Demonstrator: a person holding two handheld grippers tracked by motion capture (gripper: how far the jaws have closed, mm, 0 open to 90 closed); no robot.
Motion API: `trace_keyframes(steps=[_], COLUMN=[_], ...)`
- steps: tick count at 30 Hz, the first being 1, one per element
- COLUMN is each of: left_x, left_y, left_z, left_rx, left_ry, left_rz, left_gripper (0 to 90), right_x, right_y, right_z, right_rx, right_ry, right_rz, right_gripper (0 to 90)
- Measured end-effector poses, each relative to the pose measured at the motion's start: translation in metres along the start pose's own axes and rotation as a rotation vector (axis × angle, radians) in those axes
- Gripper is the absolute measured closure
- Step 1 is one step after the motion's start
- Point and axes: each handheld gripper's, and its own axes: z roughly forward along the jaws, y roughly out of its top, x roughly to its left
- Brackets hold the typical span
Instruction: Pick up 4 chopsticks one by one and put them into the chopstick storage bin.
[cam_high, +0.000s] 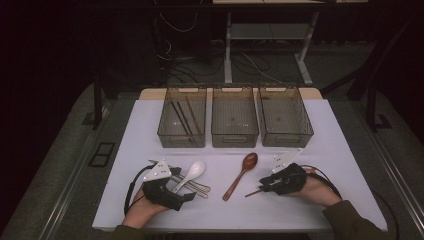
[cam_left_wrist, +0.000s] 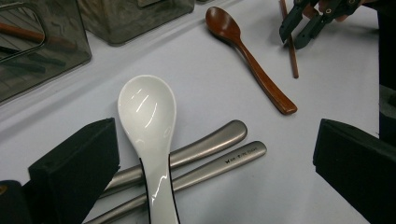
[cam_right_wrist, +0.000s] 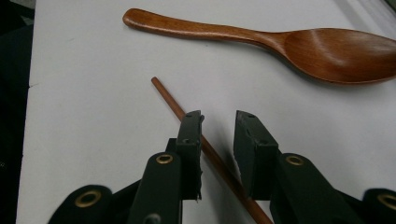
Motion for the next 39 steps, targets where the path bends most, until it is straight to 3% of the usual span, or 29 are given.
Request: trace_keyframes(steps=[21,25,39], left_x=[0.000,0.000,0.000], left_y=[0.000,0.000,0.000], left_z=[0.000,0.000,0.000], left_rx=[-0.002,0.000,-0.004], left_ry=[0.000,0.001,0.001], left_rz=[0.002,0.001,0.001], left_gripper=[0.0,0.0,0.0], right_x=[0.008,0.011,0.013], right_y=[0.002,0.002,0.002], right_z=[0.003,0.003,0.004], right_rx=[0.031,0.040,0.046], right_ry=[0.003,0.006,0.016], right_rz=[-0.057,-0.086,-0.092], right_gripper=[80.8,81.7,85.4])
